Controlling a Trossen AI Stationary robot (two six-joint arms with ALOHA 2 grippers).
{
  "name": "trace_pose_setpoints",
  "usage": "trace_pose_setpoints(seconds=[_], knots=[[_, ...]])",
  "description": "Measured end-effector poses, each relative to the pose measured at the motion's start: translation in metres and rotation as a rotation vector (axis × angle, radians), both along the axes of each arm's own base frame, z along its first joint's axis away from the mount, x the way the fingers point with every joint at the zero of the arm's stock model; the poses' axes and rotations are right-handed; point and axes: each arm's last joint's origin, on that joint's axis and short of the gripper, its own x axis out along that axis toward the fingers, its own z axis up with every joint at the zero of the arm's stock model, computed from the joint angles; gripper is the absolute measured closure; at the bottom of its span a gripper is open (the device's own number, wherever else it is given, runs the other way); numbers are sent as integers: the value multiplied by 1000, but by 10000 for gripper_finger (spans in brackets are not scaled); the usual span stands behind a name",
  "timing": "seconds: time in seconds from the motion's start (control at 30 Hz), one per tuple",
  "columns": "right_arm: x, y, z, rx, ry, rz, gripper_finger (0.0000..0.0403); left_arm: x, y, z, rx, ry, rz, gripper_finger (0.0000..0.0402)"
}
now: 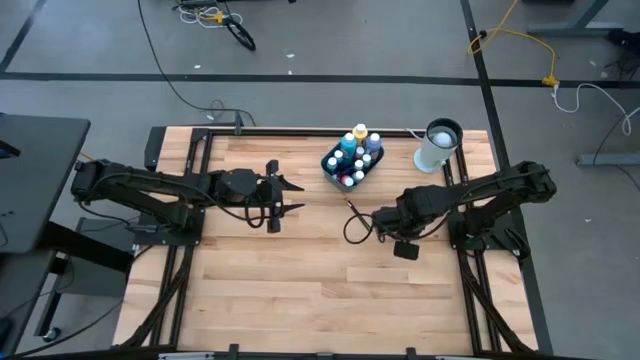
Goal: Pick & Place Paint Supplies
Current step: Move the blue cup to the center of the table
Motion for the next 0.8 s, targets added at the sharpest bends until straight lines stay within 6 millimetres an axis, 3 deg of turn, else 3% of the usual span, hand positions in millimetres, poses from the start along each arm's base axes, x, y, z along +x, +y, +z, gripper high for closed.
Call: trace_pose_setpoints(seconds=[0.17, 0.3, 0.53, 0.8], knots=[[15, 12, 29, 65, -161, 77, 397, -6, -2, 8, -33, -44, -4, 213], [28, 17, 40, 98, -307, 119, 398, -19, -8, 21, -37, -86, -32, 213], [66, 23, 31, 63, -301, 314, 398, -45, -11, 43, -38, -183, -52, 213], [128, 10, 26, 4, -294, 494, 399, -48, -11, 45, -32, -188, -54, 213]])
